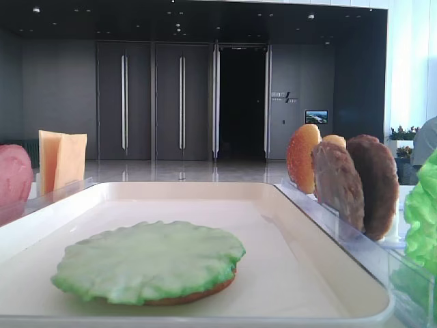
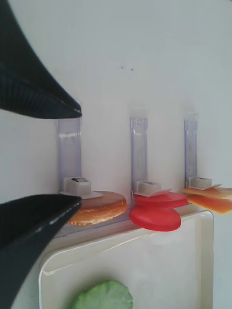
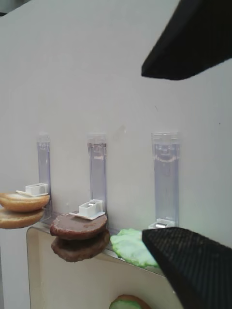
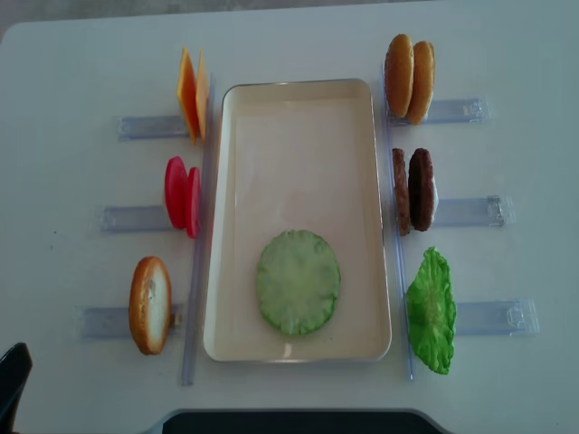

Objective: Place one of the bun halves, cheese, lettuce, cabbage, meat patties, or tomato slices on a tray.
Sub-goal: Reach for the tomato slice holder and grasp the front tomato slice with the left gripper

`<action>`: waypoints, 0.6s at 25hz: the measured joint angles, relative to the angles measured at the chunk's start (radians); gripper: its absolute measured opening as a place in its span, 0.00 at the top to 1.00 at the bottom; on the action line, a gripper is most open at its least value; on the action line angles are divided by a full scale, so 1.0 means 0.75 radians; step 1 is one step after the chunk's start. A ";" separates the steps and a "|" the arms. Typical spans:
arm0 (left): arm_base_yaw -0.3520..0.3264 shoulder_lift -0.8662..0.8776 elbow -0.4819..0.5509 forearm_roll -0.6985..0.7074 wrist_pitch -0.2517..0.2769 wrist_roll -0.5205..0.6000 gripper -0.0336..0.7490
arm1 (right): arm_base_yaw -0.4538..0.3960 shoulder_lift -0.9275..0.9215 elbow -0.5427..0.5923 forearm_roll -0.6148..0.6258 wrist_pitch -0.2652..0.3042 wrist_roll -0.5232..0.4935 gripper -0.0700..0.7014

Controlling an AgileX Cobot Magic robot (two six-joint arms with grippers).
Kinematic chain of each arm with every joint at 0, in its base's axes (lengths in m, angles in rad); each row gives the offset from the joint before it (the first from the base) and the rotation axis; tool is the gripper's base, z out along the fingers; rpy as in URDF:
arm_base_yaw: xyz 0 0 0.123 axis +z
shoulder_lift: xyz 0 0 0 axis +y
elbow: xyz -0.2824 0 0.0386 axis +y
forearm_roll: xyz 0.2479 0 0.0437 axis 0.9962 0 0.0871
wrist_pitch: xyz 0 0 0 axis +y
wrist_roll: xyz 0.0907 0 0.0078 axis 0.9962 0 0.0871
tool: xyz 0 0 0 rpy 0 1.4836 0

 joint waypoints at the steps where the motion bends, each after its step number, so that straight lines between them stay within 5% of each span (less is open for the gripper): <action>1: 0.000 0.000 0.000 0.000 0.000 0.000 0.46 | 0.000 0.000 0.000 0.000 0.000 0.000 0.15; 15: 0.000 0.000 0.000 0.000 0.000 0.000 0.46 | 0.000 0.000 0.000 0.000 0.000 0.000 0.15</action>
